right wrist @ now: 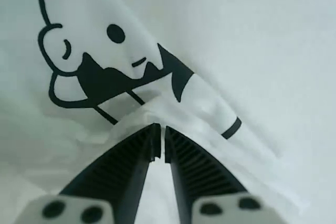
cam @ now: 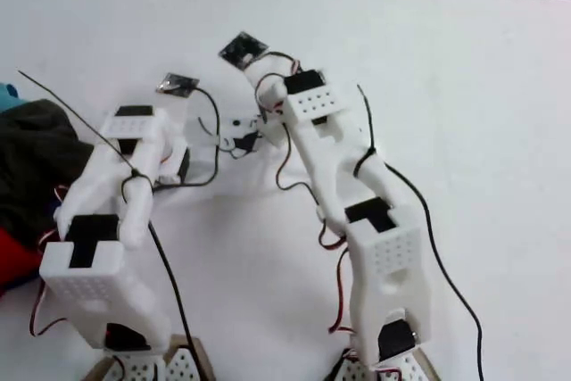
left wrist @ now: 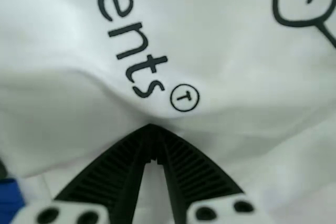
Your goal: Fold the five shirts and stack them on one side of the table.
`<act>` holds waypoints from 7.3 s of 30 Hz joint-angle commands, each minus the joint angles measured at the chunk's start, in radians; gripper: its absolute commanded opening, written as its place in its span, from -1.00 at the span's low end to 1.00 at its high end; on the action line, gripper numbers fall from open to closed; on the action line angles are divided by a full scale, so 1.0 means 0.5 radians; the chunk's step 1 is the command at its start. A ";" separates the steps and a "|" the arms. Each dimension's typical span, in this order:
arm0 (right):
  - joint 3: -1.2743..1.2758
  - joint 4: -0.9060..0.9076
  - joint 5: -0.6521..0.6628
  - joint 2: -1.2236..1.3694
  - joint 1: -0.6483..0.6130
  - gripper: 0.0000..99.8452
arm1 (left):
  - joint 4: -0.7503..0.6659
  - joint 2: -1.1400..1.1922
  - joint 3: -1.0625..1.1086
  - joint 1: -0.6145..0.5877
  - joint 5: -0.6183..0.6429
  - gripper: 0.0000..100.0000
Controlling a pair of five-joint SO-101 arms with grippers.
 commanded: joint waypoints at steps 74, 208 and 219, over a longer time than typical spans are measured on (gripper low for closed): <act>1.068 0.063 0.163 -1.214 0.247 -0.96 | 0.417 -0.519 -0.416 -0.224 0.083 -0.95; 3.523 -1.465 -0.310 -2.751 2.042 -0.95 | 0.387 0.482 -1.766 1.301 0.313 -0.95; 3.523 -1.465 -0.310 -2.751 2.042 -0.95 | 0.420 0.451 -1.837 1.206 0.313 -0.50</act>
